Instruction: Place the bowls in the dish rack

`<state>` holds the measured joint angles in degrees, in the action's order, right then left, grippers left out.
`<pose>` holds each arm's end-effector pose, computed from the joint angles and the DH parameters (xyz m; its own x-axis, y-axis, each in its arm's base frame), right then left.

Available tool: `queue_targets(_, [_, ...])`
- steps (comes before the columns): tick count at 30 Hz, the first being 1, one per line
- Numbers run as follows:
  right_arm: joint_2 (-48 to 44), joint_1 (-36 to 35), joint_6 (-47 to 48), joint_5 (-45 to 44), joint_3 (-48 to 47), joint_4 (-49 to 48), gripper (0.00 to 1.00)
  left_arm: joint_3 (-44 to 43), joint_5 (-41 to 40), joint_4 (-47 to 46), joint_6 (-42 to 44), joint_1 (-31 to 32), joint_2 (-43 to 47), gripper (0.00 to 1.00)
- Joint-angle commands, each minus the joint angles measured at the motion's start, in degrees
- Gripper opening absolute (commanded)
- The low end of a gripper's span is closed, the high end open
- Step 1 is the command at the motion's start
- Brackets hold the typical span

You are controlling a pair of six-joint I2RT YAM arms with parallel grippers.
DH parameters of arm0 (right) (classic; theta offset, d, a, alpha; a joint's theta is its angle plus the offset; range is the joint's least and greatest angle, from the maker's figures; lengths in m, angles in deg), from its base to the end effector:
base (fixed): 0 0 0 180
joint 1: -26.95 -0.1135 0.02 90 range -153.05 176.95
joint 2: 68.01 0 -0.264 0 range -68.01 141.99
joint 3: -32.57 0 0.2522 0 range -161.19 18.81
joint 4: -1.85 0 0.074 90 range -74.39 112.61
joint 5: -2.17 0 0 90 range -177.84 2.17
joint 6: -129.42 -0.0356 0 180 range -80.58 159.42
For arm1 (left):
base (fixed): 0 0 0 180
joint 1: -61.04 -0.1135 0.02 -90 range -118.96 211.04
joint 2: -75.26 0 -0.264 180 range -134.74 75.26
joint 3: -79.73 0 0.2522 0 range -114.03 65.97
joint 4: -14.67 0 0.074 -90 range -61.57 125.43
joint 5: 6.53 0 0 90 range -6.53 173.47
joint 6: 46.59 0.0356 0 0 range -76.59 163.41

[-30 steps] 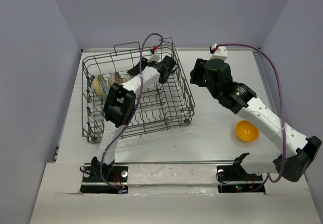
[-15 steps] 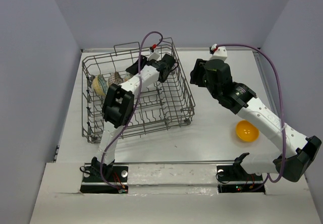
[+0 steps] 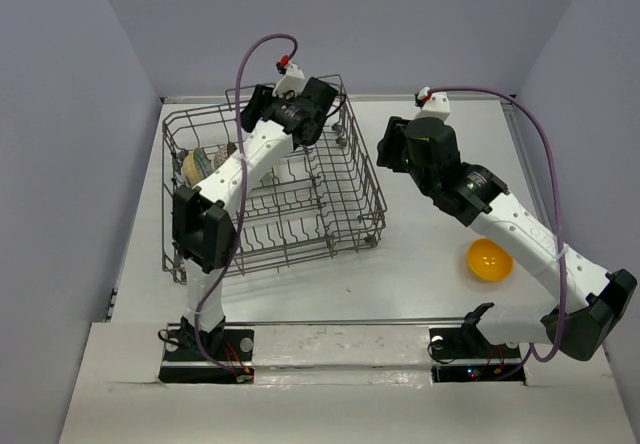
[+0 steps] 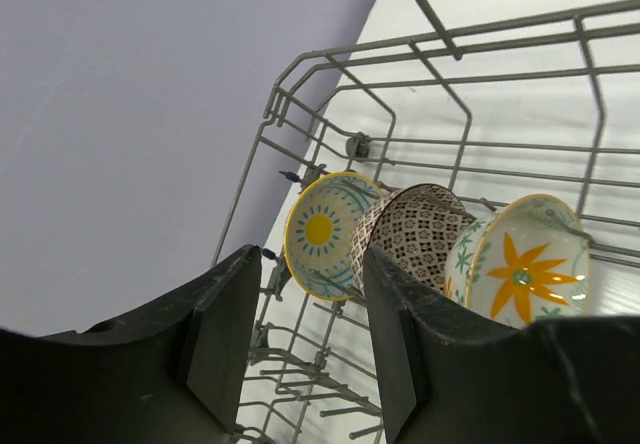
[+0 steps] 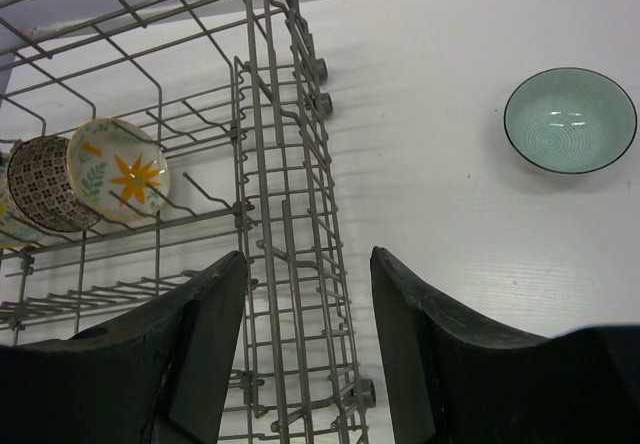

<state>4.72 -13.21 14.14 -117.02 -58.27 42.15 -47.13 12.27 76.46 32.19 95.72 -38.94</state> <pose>0.2241 0.1664 0.4043 -0.3541 0.1890 -0.9159 -0.0738 0.9707 0.2289 0.3730 -0.2171 0.3449 -0.5465 0.3019 -0.7811 -0.4408 0.6894 0.5749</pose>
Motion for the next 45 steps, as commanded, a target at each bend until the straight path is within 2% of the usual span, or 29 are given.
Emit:
queue_targets(1, [-1.7, -0.4, 0.8, -3.1, -1.9, -2.0, 0.59, 2.0, 8.0, -4.8, -1.0, 1.0, 11.8, 0.58])
queue_targets(5, [-4.2, -0.4, 0.5, -9.0, 0.2, -0.9, 0.61, 10.3, 18.3, -12.2, -0.1, 1.5, 24.5, 0.59])
queue_targets(11, [-9.3, 1.7, -1.9, -17.6, 3.7, 4.3, 0.64, 23.1, 27.2, -19.6, -0.8, 1.9, 37.4, 0.59])
queue_targets(13, [-10.9, 5.1, -3.0, -18.2, 5.6, 6.7, 0.65, 28.3, 31.0, -22.9, -1.1, 1.9, 42.4, 0.59])
queue_targets(14, [-11.5, 9.3, -3.1, -17.0, 6.6, 7.1, 0.65, 30.0, 31.9, -23.9, -1.3, 1.9, 43.9, 0.59])
queue_targets(16, [-12.2, 15.4, -3.0, -11.1, 9.5, 8.3, 0.66, 34.1, 34.6, -26.5, -1.5, 1.8, 48.3, 0.60])
queue_targets(18, [-13.0, 21.2, -4.6, -8.3, 11.4, 8.4, 0.67, 35.9, 34.9, -27.3, -1.9, 1.8, 49.5, 0.61])
queue_targets(20, [-13.1, 24.0, -6.5, -5.2, 12.7, 8.8, 0.69, 37.9, 35.8, -28.0, -2.0, 1.8, 50.3, 0.61])
queue_targets(25, [-12.8, 34.4, -11.9, 7.8, 19.0, 9.0, 0.69, 42.4, 37.5, -29.8, -2.3, 1.8, 52.3, 0.61])
queue_targets(27, [-13.3, 37.3, -13.1, 13.3, 21.0, 9.0, 0.68, 43.6, 38.3, -30.5, -2.3, 1.7, 53.3, 0.61])
queue_targets(31, [-15.1, 42.6, -16.7, 18.8, 25.7, 11.0, 0.68, 45.2, 38.7, -31.2, -2.6, 1.8, 53.7, 0.62])
queue_targets(37, [-13.1, 43.2, -18.7, 19.5, 28.1, 15.3, 0.68, 45.9, 38.8, -31.8, -2.6, 1.8, 54.3, 0.62])
queue_targets(45, [-10.8, 44.3, -23.0, 15.9, 29.6, 20.0, 0.63, 46.1, 38.9, -31.9, -2.6, 1.8, 53.6, 0.62])
